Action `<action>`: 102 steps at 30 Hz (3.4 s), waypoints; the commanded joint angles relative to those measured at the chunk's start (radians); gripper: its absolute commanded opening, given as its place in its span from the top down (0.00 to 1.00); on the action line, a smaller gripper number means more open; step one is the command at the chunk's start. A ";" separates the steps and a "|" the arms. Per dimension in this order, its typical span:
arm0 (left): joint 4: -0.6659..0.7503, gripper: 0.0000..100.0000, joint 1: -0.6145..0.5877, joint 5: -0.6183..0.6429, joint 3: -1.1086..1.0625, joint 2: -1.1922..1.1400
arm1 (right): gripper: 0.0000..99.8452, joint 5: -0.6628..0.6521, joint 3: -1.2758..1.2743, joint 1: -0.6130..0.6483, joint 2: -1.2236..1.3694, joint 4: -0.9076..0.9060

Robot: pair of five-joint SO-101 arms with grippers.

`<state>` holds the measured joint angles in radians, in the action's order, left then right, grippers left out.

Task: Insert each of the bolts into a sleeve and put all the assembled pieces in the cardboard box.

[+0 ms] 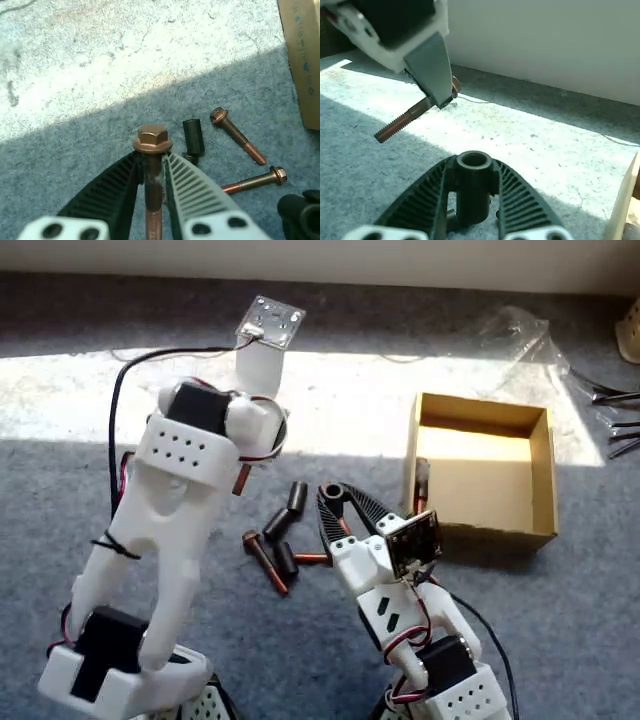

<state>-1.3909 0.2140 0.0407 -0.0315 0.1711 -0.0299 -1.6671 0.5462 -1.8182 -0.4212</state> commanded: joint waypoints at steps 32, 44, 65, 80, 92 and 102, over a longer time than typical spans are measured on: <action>0.741 0.99 0.018 0.002 -0.820 1.133 | 1.00 -0.006 -0.142 0.087 -0.012 0.124; 1.054 0.99 0.199 -0.005 -0.984 1.178 | 1.00 -0.011 -0.142 0.087 -0.013 0.065; 1.040 0.99 0.177 0.350 -1.024 1.178 | 1.00 -0.012 -0.142 0.085 -0.018 0.067; 1.039 0.99 0.295 0.284 -1.058 1.178 | 1.00 -0.012 -0.142 0.084 -0.018 0.067; 1.039 0.99 0.303 0.215 -1.086 1.179 | 1.00 -0.012 -0.142 0.084 -0.018 0.067; 1.039 0.99 0.303 0.215 -1.110 1.179 | 1.00 -0.012 -0.142 0.084 -0.018 0.067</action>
<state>-0.3675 0.4964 0.2831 -1.1577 1.3295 -0.0299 -1.6671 0.6214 -1.8182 -0.3537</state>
